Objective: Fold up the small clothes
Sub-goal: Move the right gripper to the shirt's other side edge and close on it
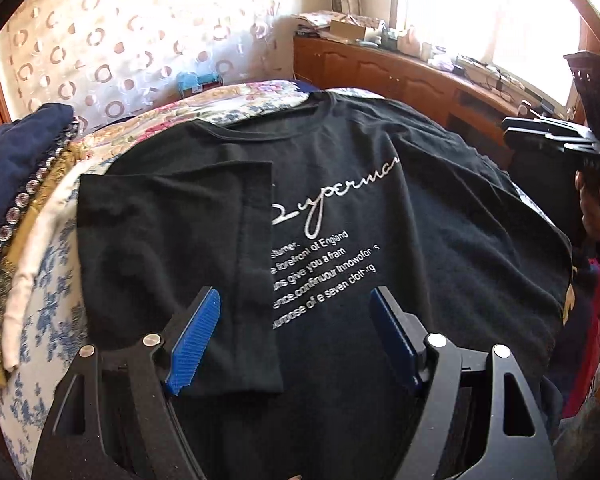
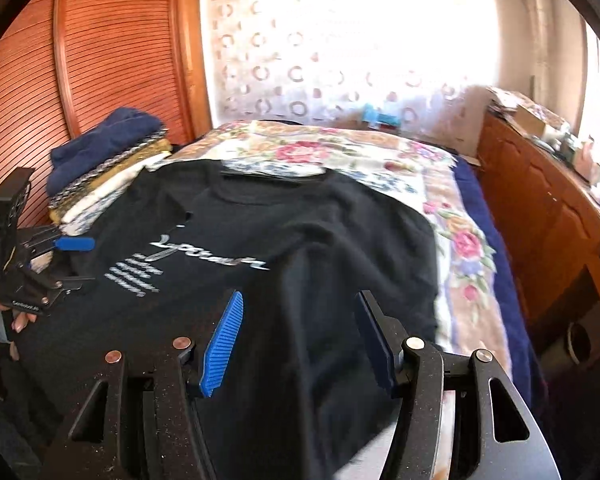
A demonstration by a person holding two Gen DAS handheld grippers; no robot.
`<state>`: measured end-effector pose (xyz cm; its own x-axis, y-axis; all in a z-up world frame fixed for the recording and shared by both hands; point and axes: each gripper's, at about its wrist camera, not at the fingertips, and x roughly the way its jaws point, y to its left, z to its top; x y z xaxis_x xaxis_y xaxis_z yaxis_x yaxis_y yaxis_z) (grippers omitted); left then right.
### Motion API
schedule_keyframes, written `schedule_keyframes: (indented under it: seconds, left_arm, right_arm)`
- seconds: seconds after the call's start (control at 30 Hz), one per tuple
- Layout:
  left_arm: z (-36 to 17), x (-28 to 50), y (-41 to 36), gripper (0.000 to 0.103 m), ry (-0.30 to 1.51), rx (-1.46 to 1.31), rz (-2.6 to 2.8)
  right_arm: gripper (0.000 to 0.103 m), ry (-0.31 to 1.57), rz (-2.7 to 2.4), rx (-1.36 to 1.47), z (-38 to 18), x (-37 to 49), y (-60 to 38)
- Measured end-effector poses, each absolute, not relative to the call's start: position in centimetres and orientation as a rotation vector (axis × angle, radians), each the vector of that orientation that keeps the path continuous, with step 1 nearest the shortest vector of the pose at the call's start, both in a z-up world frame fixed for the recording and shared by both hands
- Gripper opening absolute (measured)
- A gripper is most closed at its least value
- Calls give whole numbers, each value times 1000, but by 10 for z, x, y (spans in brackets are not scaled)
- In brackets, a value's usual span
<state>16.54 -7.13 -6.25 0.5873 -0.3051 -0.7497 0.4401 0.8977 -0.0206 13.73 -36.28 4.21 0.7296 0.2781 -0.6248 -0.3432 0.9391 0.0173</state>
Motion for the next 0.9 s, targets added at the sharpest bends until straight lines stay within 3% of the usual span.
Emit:
schedule_keyframes:
  seconds: [0.3, 0.67, 0.9]
  left_arm:
    - [-78, 173, -84, 78, 879, 195, -435]
    - [-84, 171, -94, 98, 886, 253, -457]
    - [-84, 172, -95, 99, 890, 248, -461]
  right_arm:
    - [60, 719, 249, -48, 36, 150, -390]
    - [60, 833, 200, 81, 16, 186, -397]
    - [60, 887, 225, 210, 10, 194, -408]
